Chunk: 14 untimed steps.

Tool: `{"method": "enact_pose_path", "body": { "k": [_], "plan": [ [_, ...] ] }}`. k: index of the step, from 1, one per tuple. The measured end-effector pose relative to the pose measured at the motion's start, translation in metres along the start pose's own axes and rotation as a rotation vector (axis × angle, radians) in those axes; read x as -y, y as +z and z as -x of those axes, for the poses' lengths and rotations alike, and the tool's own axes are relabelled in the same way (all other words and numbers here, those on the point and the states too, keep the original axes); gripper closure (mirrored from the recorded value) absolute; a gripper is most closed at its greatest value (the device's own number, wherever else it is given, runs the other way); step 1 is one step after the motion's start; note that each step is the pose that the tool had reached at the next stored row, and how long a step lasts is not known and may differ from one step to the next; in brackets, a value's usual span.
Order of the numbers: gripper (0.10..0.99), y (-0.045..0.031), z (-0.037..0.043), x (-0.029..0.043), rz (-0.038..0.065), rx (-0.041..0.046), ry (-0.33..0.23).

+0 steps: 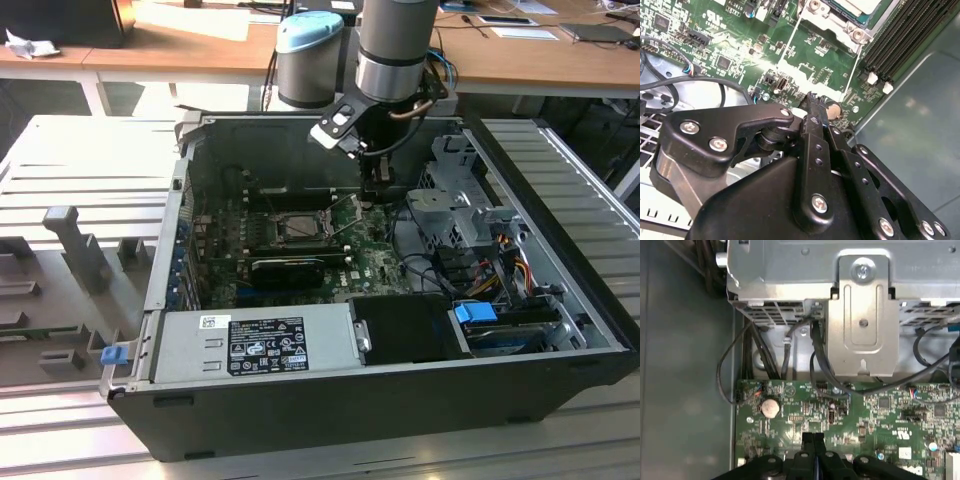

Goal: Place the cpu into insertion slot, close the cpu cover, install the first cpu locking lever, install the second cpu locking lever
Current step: 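Close the cpu cover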

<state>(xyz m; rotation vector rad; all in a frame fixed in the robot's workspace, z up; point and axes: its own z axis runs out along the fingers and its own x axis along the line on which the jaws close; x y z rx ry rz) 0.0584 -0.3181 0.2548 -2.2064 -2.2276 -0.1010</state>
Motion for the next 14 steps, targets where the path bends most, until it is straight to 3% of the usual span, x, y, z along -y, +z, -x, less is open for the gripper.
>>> {"method": "enact_pose_path", "body": {
  "k": [7, 11, 12, 13, 14],
  "plan": [
    [0.980, 0.0039, 0.0003, -0.0067, 0.000, 0.0002, 0.000],
    [0.980, 0.0107, 0.0006, -0.0067, 0.000, 0.0001, 0.000],
    [0.980, 0.0110, 0.0006, -0.0075, -0.009, 0.0000, 0.000],
    [0.980, 0.0111, 0.0006, -0.0082, -0.034, -0.0012, 0.002],
    [0.980, 0.0110, 0.0006, -0.0082, -0.044, -0.0027, 0.002]
  ]
}}
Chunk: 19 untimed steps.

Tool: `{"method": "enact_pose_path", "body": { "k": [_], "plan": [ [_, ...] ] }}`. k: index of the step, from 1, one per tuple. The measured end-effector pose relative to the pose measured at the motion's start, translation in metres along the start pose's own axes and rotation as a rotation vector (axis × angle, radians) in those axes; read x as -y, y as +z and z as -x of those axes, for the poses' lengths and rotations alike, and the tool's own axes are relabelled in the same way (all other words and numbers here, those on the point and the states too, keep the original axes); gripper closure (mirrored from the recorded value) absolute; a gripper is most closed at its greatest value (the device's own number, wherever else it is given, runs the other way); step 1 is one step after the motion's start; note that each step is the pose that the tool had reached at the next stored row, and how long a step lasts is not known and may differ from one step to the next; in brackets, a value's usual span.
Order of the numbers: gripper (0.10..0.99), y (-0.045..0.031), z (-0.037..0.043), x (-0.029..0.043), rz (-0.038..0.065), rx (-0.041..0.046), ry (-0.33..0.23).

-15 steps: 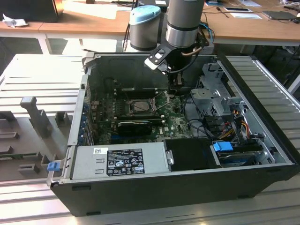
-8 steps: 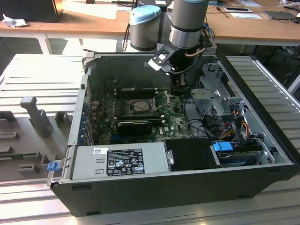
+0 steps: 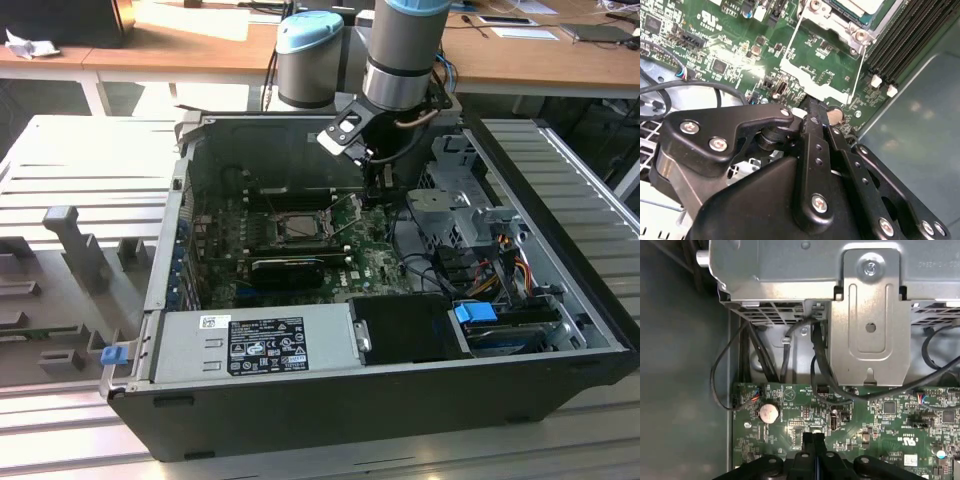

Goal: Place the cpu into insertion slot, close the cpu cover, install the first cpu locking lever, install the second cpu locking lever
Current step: 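Close the cpu cover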

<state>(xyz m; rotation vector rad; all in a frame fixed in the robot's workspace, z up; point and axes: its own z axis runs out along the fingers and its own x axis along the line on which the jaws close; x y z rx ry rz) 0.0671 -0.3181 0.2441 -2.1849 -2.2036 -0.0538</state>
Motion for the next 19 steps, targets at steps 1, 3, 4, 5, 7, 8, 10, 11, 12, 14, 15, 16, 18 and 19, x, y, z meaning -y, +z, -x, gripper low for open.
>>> {"method": "enact_pose_path", "body": {
  "k": [1, 3, 4, 5, 7, 8, 10, 11, 12, 14, 15, 16, 18, 19],
  "plan": [
    [0.980, 0.0000, 0.0000, 0.0015, -0.002, -0.0008, 0.000],
    [0.980, 0.0000, 0.0000, 0.0049, -0.002, -0.0008, 0.000],
    [0.980, 0.0000, 0.0000, 0.0070, -0.001, -0.0008, 0.000],
    [0.980, 0.0000, 0.0000, 0.0080, -0.001, -0.0009, 0.000],
    [0.980, 0.0000, -0.0001, 0.0137, -0.002, -0.0009, 0.000],
    [0.980, 0.0001, -0.0001, 0.0163, -0.001, -0.0008, 0.000],
    [0.980, 0.0001, -0.0002, 0.0199, 0.004, -0.0008, 0.000],
    [0.980, 0.0002, -0.0002, 0.0245, 0.006, -0.0008, 0.000],
    [0.980, 0.0002, -0.0002, 0.0275, 0.006, -0.0008, 0.000],
    [0.980, 0.0003, -0.0003, 0.0341, 0.006, -0.0009, 0.000],
    [0.980, 0.0003, -0.0003, 0.0363, 0.005, -0.0008, 0.000],
    [0.980, 0.0003, -0.0003, 0.0378, 0.006, -0.0008, 0.000],
    [0.980, 0.0003, -0.0003, 0.0406, 0.006, -0.0008, 0.000],
    [0.980, 0.0003, -0.0003, 0.0429, 0.006, -0.0008, 0.000]
  ]
}}
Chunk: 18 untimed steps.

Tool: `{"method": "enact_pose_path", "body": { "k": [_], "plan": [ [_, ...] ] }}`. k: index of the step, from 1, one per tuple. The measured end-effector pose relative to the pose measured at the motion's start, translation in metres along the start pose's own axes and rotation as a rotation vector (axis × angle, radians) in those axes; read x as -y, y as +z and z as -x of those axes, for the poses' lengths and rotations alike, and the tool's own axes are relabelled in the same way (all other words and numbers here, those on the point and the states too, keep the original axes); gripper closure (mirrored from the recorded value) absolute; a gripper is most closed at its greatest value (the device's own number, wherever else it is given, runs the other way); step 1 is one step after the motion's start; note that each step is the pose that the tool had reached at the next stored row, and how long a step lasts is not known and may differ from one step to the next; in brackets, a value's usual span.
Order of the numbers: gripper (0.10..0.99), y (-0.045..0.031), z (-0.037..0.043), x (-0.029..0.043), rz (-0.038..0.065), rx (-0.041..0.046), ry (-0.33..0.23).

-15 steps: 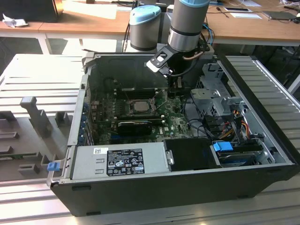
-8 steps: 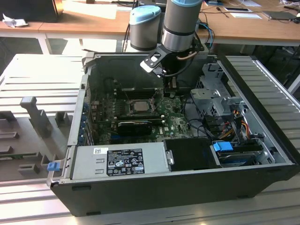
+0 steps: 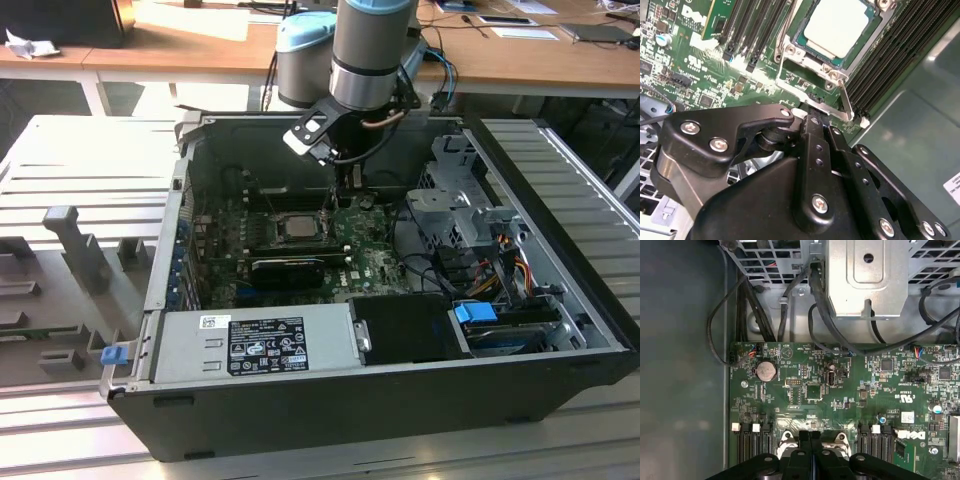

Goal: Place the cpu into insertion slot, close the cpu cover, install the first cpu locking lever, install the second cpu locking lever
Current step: 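Close the cpu cover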

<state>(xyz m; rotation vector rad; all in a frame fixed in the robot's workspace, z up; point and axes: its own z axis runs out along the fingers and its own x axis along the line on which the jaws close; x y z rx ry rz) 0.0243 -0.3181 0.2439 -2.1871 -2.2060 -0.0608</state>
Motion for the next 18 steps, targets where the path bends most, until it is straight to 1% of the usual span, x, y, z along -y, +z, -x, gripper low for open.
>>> {"method": "enact_pose_path", "body": {
  "k": [2, 8, 9, 10, 12, 14, 17, 18],
  "plan": [
    [0.980, 0.0000, -0.0001, 0.0058, 0.000, 0.0000, 0.000],
    [0.980, 0.0016, -0.0001, 0.0102, 0.000, -0.0003, 0.000],
    [0.980, 0.0027, 0.0000, 0.0106, 0.000, -0.0001, 0.000],
    [0.980, 0.0068, 0.0003, 0.0112, 0.000, 0.0000, 0.000],
    [0.980, 0.0118, 0.0005, 0.0125, 0.000, -0.0001, 0.000],
    [0.980, 0.0129, 0.0005, 0.0232, 0.000, -0.0009, -0.003],
    [0.980, 0.0158, 0.0006, 0.0248, -0.005, -0.0016, -0.087],
    [0.980, 0.0163, 0.0006, 0.0286, -0.005, -0.0045, -0.089]
  ]
}}
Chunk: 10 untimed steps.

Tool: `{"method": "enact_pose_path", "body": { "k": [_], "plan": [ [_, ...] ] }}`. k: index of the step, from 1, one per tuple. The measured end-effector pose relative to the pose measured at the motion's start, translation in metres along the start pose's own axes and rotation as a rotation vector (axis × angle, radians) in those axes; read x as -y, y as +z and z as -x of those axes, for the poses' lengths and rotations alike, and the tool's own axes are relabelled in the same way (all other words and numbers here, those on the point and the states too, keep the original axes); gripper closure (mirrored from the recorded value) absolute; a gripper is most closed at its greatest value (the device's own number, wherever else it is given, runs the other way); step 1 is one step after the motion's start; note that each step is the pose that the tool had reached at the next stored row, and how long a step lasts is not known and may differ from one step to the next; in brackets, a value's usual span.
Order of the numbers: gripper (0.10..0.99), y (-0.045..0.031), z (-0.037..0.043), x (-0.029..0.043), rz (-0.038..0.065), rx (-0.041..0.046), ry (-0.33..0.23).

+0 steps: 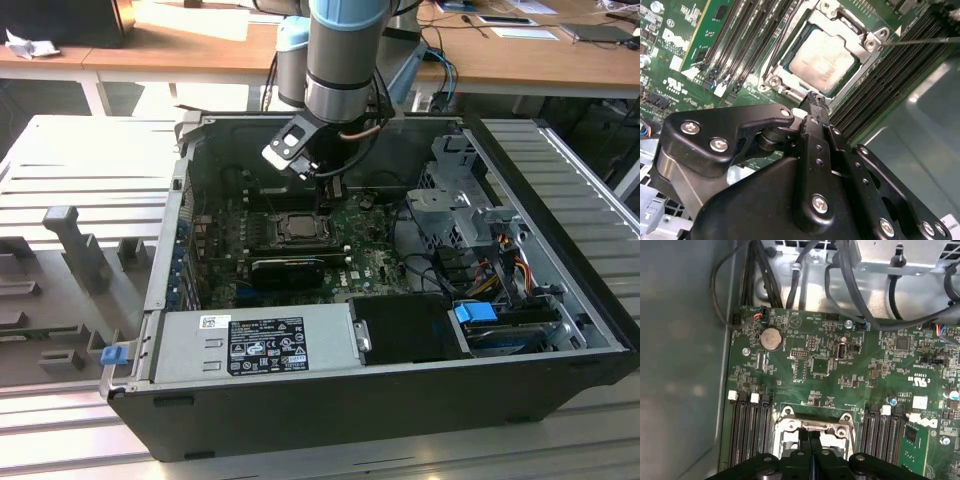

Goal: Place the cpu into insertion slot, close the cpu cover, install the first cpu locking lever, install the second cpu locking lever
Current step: 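Close the cpu cover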

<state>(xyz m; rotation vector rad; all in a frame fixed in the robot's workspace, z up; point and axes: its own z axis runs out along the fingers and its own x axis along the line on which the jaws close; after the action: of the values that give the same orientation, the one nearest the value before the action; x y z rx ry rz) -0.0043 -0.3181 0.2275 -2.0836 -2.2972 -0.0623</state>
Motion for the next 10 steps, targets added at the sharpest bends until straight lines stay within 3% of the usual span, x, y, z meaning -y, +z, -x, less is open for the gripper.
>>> {"method": "enact_pose_path", "body": {
  "k": [5, 10],
  "plan": [
    [0.980, 0.0002, -0.0011, 0.0114, 0.000, -0.0007, 0.000],
    [0.980, 0.0002, -0.0017, 0.0173, 0.000, -0.0007, 0.000]
  ]
}}
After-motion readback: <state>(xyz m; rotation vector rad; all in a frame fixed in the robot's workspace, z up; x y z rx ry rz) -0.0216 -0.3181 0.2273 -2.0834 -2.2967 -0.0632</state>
